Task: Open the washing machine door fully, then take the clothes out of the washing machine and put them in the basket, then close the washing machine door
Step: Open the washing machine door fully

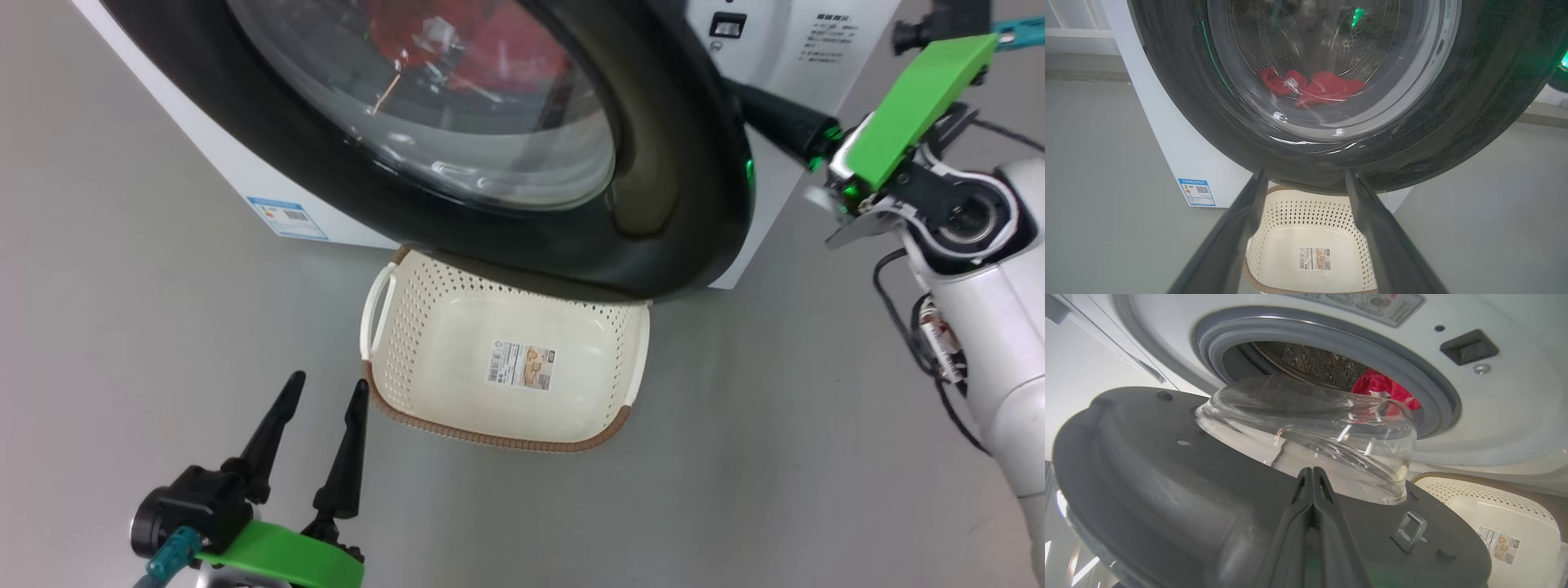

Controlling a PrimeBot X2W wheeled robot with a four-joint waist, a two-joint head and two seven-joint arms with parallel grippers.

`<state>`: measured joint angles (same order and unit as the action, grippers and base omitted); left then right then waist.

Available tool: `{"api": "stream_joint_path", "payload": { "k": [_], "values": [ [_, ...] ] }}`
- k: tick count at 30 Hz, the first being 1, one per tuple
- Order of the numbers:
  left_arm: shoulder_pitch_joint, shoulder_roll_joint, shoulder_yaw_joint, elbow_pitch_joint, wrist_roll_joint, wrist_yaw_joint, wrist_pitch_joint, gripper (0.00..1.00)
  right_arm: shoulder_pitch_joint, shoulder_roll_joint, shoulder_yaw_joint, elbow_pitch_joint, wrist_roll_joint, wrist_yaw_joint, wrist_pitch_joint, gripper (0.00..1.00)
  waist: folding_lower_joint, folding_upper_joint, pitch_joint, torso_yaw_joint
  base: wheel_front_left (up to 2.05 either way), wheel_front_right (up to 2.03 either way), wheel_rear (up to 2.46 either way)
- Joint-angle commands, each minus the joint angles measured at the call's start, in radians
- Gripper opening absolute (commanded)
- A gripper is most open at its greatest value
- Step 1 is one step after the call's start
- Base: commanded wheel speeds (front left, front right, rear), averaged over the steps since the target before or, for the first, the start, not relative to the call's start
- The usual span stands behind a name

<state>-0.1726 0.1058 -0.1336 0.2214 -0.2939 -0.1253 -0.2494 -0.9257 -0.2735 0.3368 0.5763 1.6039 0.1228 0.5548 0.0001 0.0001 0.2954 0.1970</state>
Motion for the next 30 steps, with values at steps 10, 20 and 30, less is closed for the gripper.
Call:
{"api": "stream_joint_path", "payload": {
  "k": [10, 20, 30],
  "values": [
    [0.023, 0.015, 0.044, -0.026, 0.016, -0.005, -0.012, 1.0, 0.081, 0.041, 0.02, -0.085, 0.014, 0.008, 0.056, 0.0, 0.0, -0.0001, -0.057, -0.021, 0.0, 0.0, 0.0],
    [0.049, 0.011, 0.047, -0.028, 0.026, -0.005, -0.012, 1.0, 0.164, 0.066, 0.05, -0.152, 0.013, 0.008, 0.117, 0.0, 0.0, -0.0001, -0.099, -0.022, 0.0, 0.0, 0.0],
    [0.07, 0.006, 0.048, -0.03, 0.034, -0.005, -0.012, 1.0, 0.232, 0.098, 0.077, -0.228, 0.012, 0.008, 0.162, 0.0, 0.0, -0.0001, -0.126, -0.014, 0.0, 0.0, 0.0]
  ]
}}
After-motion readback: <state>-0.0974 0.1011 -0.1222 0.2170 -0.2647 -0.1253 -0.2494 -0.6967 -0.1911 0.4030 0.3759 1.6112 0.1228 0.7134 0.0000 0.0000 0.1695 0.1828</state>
